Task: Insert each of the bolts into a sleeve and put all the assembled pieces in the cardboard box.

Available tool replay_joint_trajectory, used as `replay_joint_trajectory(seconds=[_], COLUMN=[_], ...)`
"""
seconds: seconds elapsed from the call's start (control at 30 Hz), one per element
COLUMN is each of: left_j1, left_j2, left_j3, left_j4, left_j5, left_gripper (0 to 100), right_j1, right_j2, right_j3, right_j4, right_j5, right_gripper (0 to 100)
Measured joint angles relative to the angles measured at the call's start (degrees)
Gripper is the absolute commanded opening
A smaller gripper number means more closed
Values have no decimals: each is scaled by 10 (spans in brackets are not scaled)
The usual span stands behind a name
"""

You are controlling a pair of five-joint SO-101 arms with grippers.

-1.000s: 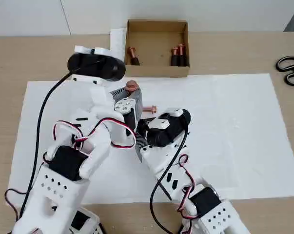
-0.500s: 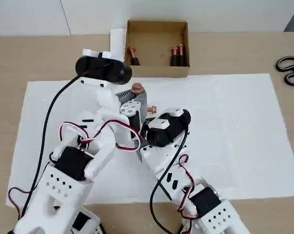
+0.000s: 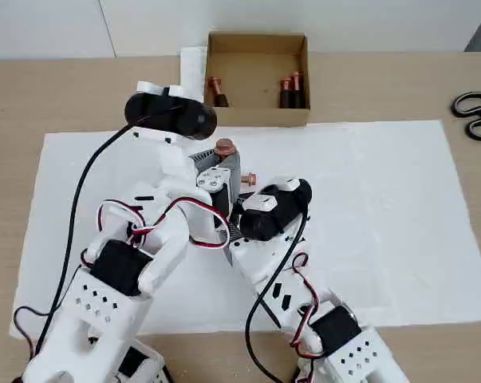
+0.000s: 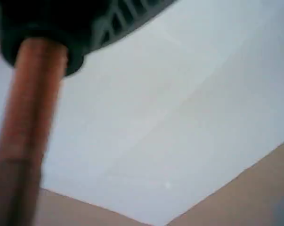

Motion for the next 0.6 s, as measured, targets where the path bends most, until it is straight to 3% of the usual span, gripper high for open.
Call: replay_joint_trajectory(seconds=[0.6], left_j1=[4], left_j2=[-3], left_j3=[0], left_j4=[50], left_j5=[-18], left_gripper=[6], right_j1=[-3], right_j2=[0], right_j3=[0], right_j4=[0], right_j5=[0], right_gripper=[3])
